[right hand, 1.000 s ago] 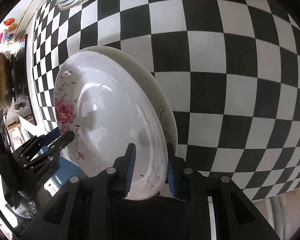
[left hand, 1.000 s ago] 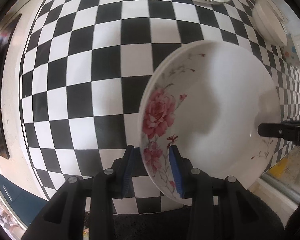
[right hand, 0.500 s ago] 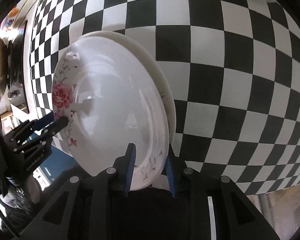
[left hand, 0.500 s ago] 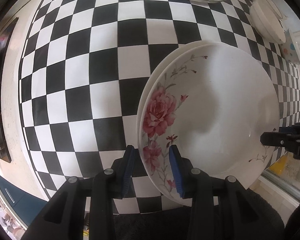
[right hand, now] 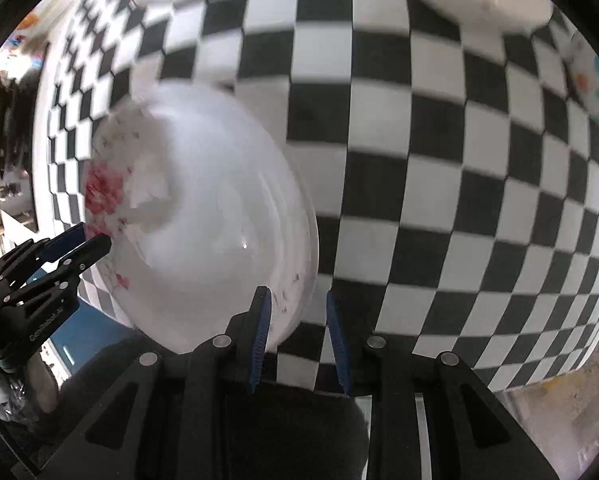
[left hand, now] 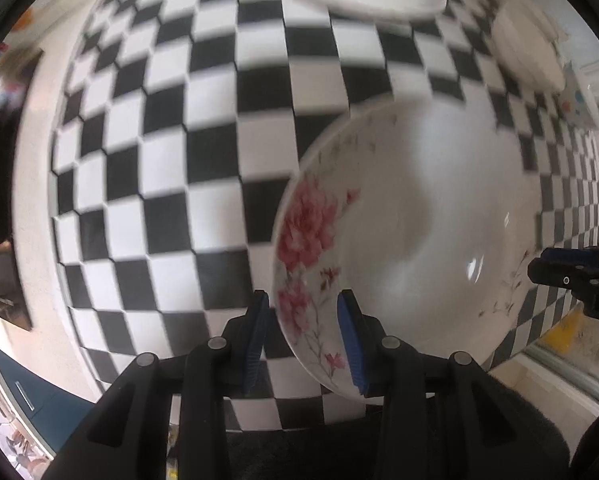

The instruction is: Organize plates and bowls

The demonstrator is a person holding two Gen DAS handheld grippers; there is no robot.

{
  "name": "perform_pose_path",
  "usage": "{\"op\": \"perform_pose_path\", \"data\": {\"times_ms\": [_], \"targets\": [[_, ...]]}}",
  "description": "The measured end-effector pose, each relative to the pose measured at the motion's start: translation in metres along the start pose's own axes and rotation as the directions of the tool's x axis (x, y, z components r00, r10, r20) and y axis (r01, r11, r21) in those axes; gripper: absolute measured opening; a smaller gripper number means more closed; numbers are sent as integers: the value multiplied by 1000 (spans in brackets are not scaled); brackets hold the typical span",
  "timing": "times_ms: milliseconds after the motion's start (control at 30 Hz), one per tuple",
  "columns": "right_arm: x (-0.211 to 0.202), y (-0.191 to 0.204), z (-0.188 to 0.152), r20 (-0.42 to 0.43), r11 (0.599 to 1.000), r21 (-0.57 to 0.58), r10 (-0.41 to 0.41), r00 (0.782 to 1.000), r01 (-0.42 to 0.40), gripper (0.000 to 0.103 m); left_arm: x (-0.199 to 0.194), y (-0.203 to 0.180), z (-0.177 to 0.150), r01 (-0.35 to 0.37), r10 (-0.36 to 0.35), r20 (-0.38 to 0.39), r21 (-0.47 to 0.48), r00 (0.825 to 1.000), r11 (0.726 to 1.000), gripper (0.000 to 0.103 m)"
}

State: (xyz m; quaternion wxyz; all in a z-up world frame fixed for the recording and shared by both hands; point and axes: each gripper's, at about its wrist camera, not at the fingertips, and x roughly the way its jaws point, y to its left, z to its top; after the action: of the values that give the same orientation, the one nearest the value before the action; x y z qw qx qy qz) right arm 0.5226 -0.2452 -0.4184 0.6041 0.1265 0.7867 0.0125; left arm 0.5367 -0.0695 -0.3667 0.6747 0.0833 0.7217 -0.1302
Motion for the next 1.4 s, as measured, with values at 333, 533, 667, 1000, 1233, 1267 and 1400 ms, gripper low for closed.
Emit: {"op": "perform_pose_path", "data": {"times_ms": [333,533,667,1000,1233,1267,1400], "targets": [[-95,5,65,348,985,-65,172,922,-159,68,-73,23,95,29,-7,223,-97,975,995,35],[-125,-8,154,389,990,-23,138,911,-140,68,-64,34,162,52,-23,234,-117,972,992,35],[-105,-22,212,352,994,39,81,932,-101,68,-33,39,199,72,-49,187,-117,981,991,35],[-59,-40,272,243,994,82,56,968,-79,45,21,35,243,76,-67,105,-81,992,994,29],[-43,-47,276,210,991,95,74,975,-96,26,23,31,248,97,-89,118,-64,989,993,26],[-45,-49,275,213,991,93,74,974,-96,25,23,31,247,96,-88,121,-61,989,994,26],[-47,-49,267,218,989,85,98,971,-118,21,24,34,245,94,-84,126,-78,989,993,26]]}}
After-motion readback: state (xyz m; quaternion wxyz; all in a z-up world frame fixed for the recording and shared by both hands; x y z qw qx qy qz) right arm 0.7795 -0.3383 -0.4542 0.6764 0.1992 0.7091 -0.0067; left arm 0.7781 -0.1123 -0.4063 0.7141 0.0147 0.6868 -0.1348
